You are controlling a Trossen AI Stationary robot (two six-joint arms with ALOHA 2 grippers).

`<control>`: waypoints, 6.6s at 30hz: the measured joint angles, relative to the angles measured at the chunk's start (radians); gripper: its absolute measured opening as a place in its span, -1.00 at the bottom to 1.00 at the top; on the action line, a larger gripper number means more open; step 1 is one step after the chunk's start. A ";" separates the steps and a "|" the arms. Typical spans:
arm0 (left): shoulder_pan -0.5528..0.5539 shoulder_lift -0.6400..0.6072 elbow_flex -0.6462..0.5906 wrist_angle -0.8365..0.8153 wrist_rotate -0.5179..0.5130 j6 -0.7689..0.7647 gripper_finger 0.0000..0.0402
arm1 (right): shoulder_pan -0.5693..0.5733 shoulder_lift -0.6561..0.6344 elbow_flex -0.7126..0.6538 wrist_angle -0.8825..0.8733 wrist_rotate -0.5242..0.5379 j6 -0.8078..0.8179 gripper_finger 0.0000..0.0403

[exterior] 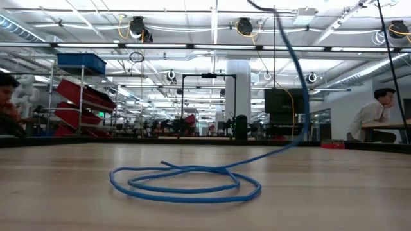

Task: Coil cords
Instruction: Coil the blue wire onto the spool

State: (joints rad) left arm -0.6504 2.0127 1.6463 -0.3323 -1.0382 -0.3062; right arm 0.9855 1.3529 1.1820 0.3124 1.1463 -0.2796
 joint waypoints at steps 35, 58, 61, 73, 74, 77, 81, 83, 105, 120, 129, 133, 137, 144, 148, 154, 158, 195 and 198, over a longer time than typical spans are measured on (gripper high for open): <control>-0.198 -0.324 0.000 -0.502 -0.204 -0.413 -1.00 | -0.151 0.003 0.000 -0.304 -0.293 0.287 -1.00; -0.027 -0.377 0.000 0.100 0.149 0.077 -1.00 | -0.247 0.110 0.000 -0.208 -0.050 0.205 -1.00; -0.007 -0.354 0.000 0.138 0.210 0.078 -1.00 | -0.257 0.132 0.000 -0.161 -0.006 0.177 -1.00; 0.029 -0.207 0.000 0.249 0.264 0.079 -1.00 | -0.264 0.146 0.000 -0.089 0.005 0.151 -1.00; 0.030 -0.195 0.000 0.256 0.265 0.079 -1.00 | -0.264 0.146 0.000 -0.089 0.004 0.151 -1.00; 0.036 -0.167 0.000 0.261 0.265 0.079 -1.00 | -0.264 0.146 0.000 -0.087 0.003 0.151 -1.00; 0.042 -0.139 0.000 0.266 0.264 0.079 -1.00 | -0.254 0.145 0.000 -0.081 0.003 0.144 -1.00; 0.042 -0.129 0.000 0.266 0.264 0.079 -1.00 | -0.245 0.145 0.000 -0.065 0.002 0.127 -1.00; -0.002 -0.115 0.000 0.480 0.306 0.316 -1.00 | -0.204 0.143 0.000 0.036 0.089 0.009 -1.00; 0.033 -0.093 0.000 0.478 0.336 0.312 -1.00 | -0.206 0.142 0.000 0.036 0.057 0.037 -1.00; 0.086 -0.055 0.000 0.477 0.361 0.262 -1.00 | -0.207 0.142 0.000 0.034 0.057 0.053 -1.00; 0.091 -0.055 0.000 0.478 0.359 0.260 -1.00 | -0.207 0.142 0.000 0.035 0.059 0.052 -1.00; 0.076 -0.058 0.000 0.481 0.357 0.263 -1.00 | -0.207 0.142 0.000 0.035 0.056 0.052 -1.00; 0.065 -0.059 0.000 0.483 0.357 0.263 -0.93 | -0.207 0.143 0.000 0.035 0.054 0.052 -1.00; 0.058 -0.059 0.000 0.480 0.356 0.262 -0.71 | -0.207 0.143 0.000 0.035 0.061 0.047 -1.00; 0.032 -0.059 0.000 0.480 0.356 0.259 -0.43 | -0.205 0.143 0.000 0.035 0.061 0.041 -1.00; 0.018 -0.059 0.000 0.480 0.353 0.259 -0.38 | -0.194 0.136 0.000 0.049 0.062 0.027 -1.00; -0.115 -0.068 0.071 0.487 0.001 0.556 -0.23 | -0.068 0.060 0.000 0.104 -0.097 -0.023 -1.00; -0.126 -0.068 0.071 0.551 0.044 0.613 -0.23 | -0.069 0.060 0.000 0.103 -0.150 -0.025 -1.00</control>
State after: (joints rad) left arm -0.7762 1.9446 1.7176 0.2192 -0.9945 0.3073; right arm 0.9168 1.4132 1.1824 0.4159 0.9965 -0.3050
